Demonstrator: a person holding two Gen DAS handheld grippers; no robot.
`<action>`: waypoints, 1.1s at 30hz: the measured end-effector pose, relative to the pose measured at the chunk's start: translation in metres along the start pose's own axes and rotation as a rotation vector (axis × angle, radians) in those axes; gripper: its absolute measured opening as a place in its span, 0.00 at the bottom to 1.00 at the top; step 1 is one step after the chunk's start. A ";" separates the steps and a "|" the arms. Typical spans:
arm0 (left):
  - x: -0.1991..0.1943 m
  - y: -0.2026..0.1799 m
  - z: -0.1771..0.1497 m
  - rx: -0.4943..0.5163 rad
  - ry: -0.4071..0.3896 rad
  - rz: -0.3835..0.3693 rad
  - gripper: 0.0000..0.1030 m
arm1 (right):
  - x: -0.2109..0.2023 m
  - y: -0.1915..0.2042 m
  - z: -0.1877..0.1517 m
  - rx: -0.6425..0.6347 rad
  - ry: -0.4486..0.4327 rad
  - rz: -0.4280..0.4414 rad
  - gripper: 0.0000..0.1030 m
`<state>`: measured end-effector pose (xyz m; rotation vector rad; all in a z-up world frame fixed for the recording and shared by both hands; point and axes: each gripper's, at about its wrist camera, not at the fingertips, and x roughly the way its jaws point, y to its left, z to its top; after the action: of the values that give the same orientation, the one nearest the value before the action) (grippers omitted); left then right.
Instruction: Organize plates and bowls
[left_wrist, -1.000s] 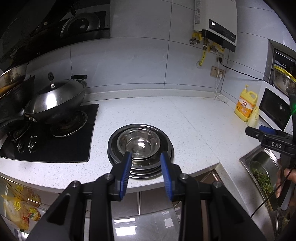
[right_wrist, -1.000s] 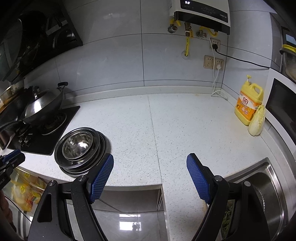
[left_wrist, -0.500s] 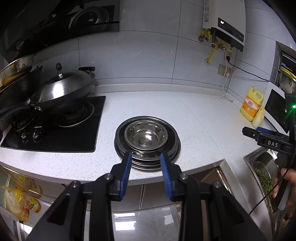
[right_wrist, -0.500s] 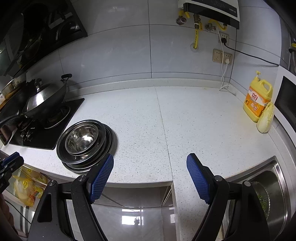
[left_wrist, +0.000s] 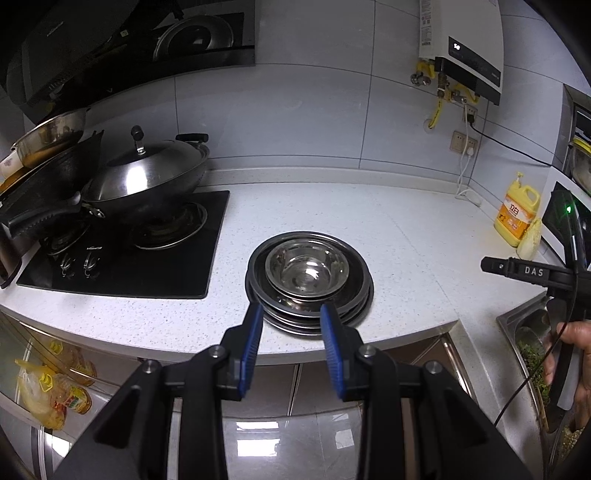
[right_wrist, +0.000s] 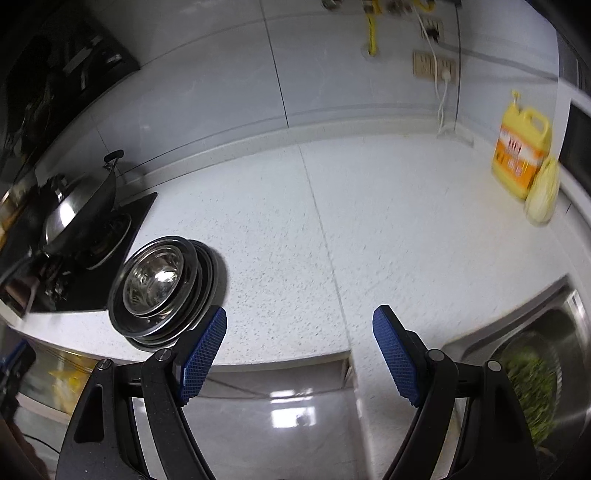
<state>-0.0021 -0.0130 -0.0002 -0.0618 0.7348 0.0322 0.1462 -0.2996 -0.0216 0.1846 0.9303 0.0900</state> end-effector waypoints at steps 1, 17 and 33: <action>0.000 0.000 0.001 0.000 -0.001 0.003 0.30 | 0.002 -0.001 0.000 0.005 0.009 0.006 0.75; -0.007 -0.019 0.001 0.022 -0.004 0.004 0.30 | -0.004 0.005 -0.007 -0.202 0.010 -0.111 0.75; -0.019 -0.028 0.002 0.026 -0.019 -0.024 0.30 | -0.024 0.028 -0.020 -0.377 -0.015 -0.103 0.75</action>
<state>-0.0133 -0.0413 0.0149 -0.0453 0.7157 0.0000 0.1159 -0.2736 -0.0090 -0.2111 0.8896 0.1657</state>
